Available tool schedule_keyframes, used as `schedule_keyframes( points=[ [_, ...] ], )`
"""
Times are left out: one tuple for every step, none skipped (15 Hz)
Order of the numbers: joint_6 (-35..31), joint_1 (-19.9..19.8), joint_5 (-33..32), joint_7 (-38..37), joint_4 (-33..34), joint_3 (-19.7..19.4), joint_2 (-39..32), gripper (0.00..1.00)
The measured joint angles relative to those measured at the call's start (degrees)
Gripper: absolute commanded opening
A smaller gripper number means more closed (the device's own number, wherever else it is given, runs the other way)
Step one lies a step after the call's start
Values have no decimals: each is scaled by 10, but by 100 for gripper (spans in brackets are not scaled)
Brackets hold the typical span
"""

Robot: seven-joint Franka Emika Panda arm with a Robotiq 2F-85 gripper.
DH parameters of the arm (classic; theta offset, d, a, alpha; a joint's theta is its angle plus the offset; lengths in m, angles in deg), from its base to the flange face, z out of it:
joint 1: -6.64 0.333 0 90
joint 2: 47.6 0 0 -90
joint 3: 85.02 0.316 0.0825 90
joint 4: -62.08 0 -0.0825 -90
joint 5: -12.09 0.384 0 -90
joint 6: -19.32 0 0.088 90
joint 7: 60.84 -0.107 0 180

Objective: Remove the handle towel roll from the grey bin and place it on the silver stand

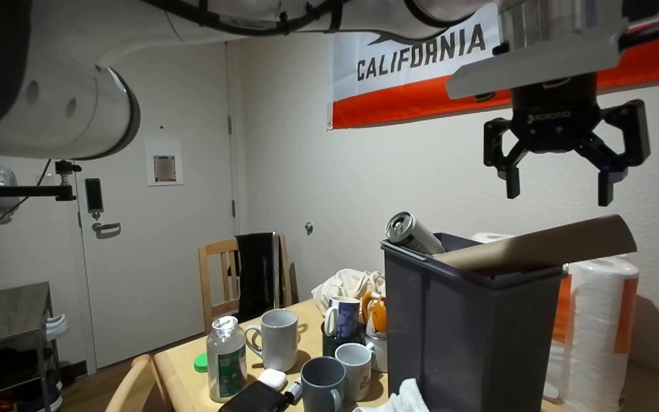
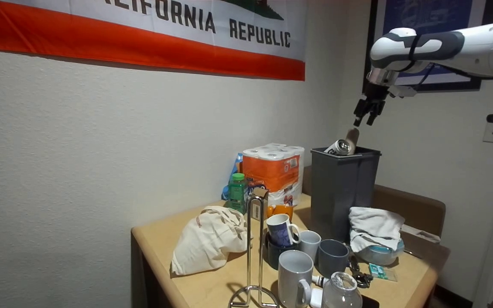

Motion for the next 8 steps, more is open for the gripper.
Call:
schedule_keyframes(
  points=[
    [5,-5,0,0,12,3,-10,100],
    [10,-10,1,0,25,8,-19,100],
    [14,-15,1,0,38,14,-28,100],
    [18,-18,3,0,50,18,-38,100],
    [22,-21,5,0,63,24,-47,100],
    [27,-24,9,0,76,30,-56,100],
    [31,-25,15,0,86,33,-64,100],
    [33,-25,22,0,93,37,-71,100]
  ],
)
